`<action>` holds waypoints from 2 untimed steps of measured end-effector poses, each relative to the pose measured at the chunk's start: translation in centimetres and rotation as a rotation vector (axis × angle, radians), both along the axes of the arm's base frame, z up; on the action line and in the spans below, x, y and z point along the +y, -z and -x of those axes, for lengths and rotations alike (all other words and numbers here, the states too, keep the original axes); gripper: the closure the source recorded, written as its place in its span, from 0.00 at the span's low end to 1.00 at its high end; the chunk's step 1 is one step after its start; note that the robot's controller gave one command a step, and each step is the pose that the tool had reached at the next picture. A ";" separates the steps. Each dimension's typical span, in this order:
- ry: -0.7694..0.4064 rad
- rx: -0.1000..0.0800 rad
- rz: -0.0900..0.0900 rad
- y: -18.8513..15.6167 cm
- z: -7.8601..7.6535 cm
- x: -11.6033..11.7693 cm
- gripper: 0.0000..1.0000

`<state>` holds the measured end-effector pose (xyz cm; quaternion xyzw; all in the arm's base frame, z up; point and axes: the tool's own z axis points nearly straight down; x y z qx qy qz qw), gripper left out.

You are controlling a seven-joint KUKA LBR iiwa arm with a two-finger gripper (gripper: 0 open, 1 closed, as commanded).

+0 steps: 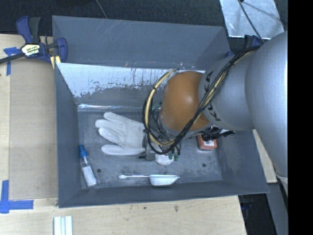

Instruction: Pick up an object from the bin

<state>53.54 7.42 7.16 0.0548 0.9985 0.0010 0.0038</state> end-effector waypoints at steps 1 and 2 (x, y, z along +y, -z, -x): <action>-0.016 0.005 0.001 -11.9 -5.5 0.3 1.00; -0.016 0.005 0.001 -11.9 -5.5 0.3 1.00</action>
Offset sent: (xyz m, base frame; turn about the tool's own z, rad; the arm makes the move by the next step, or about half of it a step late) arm 0.0000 0.0000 0.0000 0.0000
